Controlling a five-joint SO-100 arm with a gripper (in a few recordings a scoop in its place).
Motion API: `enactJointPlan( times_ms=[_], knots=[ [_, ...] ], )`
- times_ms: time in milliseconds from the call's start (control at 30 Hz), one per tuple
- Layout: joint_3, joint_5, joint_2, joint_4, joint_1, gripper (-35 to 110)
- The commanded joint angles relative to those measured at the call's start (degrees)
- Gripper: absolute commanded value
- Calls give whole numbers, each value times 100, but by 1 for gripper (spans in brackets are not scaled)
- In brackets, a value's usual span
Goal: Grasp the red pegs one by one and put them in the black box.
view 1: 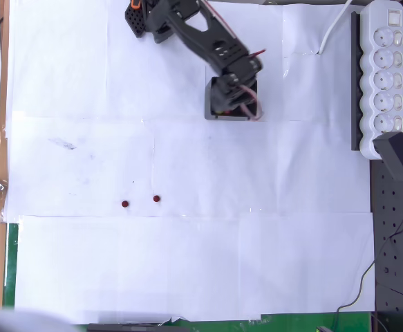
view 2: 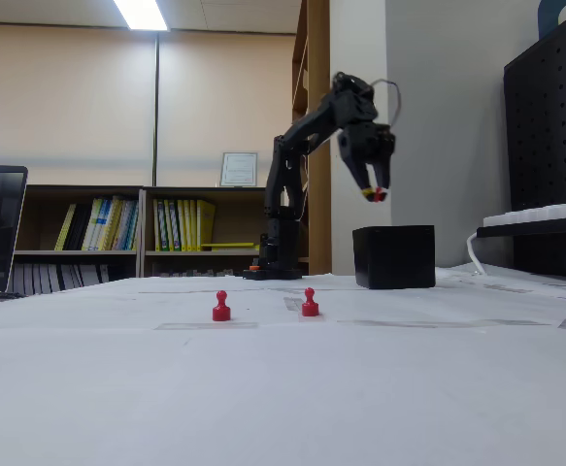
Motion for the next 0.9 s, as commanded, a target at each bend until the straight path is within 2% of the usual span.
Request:
enactJointPlan(
  times_ms=[0,333,633,733,867],
  knots=[
    [-457,-167,-483,-598,-369,0],
    [-756,-281,-422,-642,-246,16],
    [396,-606,-967,-747,334,19],
    [79,-457,-1512,-1617,949,19],
    [-1881,791,-1986,-3419,2048,19]
  ],
)
